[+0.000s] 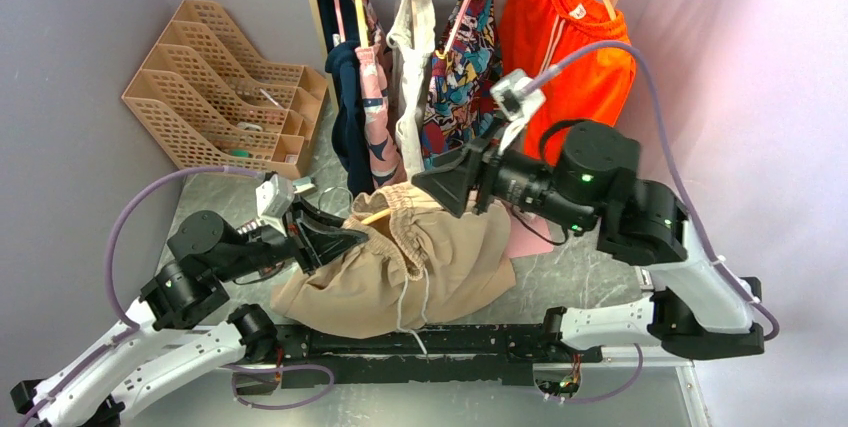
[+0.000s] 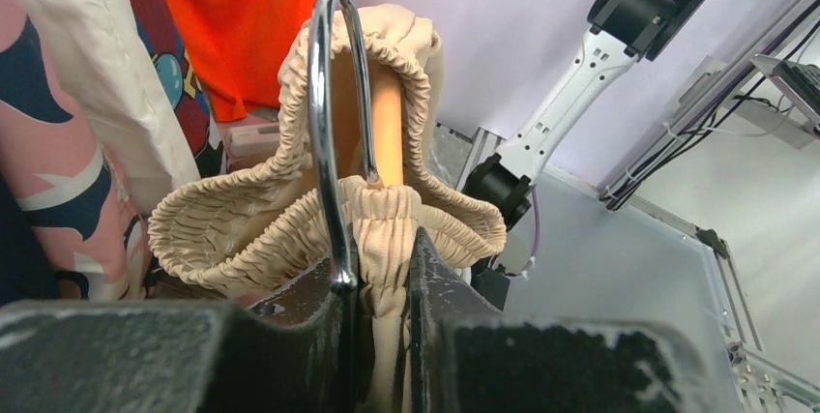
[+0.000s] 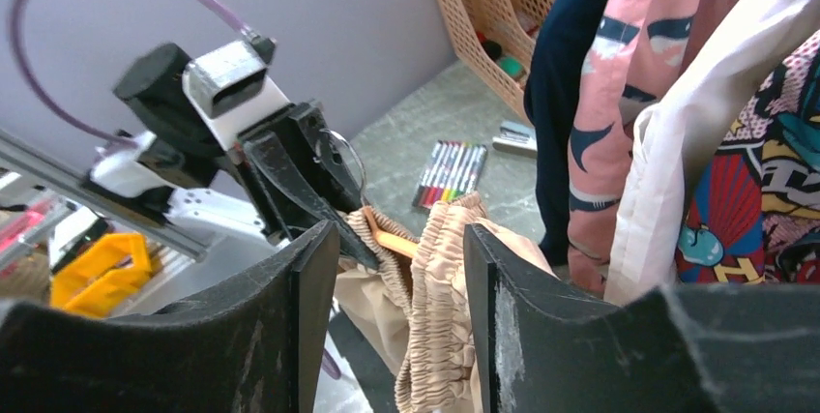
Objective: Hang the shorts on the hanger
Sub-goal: Hang the shorts on the hanger, then adjust the shorts on the hanger.
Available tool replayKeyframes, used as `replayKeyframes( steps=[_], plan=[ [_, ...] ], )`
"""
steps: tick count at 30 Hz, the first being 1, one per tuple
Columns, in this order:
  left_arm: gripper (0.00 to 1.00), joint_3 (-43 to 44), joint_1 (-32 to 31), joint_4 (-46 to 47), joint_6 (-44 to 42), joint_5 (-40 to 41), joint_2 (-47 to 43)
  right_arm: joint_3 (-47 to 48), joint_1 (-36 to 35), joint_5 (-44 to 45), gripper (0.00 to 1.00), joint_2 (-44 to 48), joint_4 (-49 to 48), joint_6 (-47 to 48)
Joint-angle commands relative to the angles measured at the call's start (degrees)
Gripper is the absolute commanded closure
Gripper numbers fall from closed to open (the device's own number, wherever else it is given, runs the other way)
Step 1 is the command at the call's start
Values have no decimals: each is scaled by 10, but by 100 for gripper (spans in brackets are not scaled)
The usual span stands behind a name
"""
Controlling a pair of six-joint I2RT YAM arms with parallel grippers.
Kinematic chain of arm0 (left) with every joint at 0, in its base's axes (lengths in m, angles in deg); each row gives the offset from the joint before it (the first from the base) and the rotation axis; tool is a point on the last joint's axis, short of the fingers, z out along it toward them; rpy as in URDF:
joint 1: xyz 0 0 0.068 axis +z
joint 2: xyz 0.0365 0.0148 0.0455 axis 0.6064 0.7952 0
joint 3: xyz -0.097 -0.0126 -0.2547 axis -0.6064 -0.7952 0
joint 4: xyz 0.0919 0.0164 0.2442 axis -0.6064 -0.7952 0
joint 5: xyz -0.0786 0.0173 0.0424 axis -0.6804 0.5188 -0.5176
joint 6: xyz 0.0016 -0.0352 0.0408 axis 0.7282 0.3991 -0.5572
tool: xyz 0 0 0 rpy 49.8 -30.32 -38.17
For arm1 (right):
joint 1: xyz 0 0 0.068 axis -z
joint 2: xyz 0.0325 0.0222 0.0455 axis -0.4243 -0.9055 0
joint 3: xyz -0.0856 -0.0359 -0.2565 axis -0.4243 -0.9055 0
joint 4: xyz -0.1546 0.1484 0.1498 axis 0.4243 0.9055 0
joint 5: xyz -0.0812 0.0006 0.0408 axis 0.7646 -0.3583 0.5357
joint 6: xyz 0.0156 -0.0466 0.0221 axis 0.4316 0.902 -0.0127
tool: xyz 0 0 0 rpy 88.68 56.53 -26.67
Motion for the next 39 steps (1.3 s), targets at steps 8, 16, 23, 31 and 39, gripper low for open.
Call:
replayKeyframes(
  steps=[8, 16, 23, 31, 39],
  plan=[
    [93, 51, 1, -13, -2, 3, 28, 23, 0, 41, 42, -97, 108, -11],
    [93, 60, 1, -19, -2, 5, 35, 34, 0, 85, 43, -121, 143, -20],
    [93, 67, 1, -20, -3, 6, 45, 31, -1, 68, 50, -134, 154, -14],
    [93, 74, 1, -16, -3, -2, 61, 27, -1, 61, 72, -147, 159, -10],
    [93, 75, 1, 2, -30, -14, 66, 65, -1, 7, 100, -146, 120, -9]
  ],
)
